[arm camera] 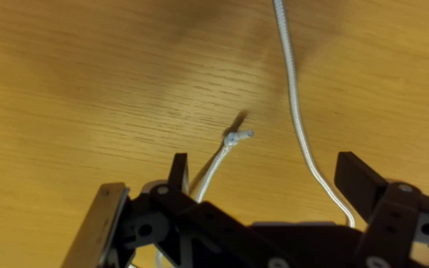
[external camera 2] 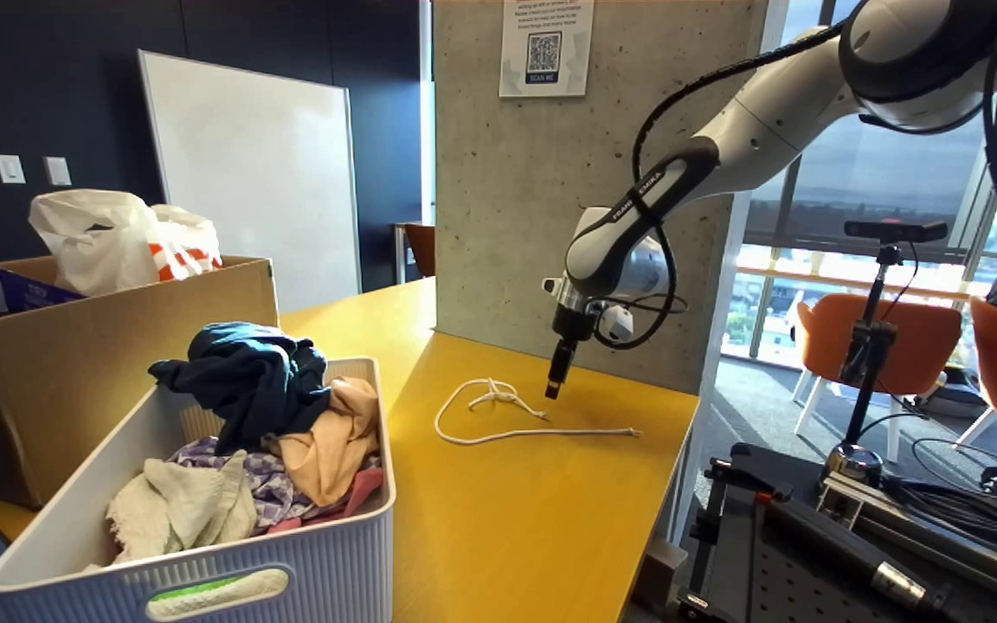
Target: Remove the white rope from the white basket and put it on the table
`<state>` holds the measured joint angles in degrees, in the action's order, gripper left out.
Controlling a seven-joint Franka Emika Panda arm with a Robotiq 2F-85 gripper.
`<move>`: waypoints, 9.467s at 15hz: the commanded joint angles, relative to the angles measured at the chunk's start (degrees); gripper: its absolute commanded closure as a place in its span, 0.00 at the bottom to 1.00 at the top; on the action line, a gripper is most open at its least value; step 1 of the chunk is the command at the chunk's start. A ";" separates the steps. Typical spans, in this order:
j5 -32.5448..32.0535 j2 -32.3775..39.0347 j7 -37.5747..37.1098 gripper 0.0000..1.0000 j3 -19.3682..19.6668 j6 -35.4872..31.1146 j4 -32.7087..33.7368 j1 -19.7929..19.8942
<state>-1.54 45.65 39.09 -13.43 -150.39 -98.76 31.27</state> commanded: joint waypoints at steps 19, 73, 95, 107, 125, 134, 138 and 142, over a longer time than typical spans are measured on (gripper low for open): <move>2.40 17.84 -1.12 0.15 5.67 9.87 25.97 -8.20; -9.50 -7.50 -29.56 0.99 69.30 -53.18 -25.22 -54.29; -49.91 -37.52 -4.50 0.99 56.50 -54.91 -48.01 -45.14; -86.72 -10.52 -34.06 0.99 30.17 -61.73 -21.63 -22.77; -108.35 8.69 -62.70 0.64 31.44 -65.58 11.45 -25.49; -106.36 -2.19 -72.24 0.01 31.76 -53.77 -3.99 -30.87; -100.86 -9.86 -71.48 0.00 26.54 -49.65 -12.86 -28.16; -95.11 -15.73 -74.71 0.00 26.29 -47.97 -20.80 -29.13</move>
<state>-99.30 35.27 -31.18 13.33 -198.58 -112.54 2.11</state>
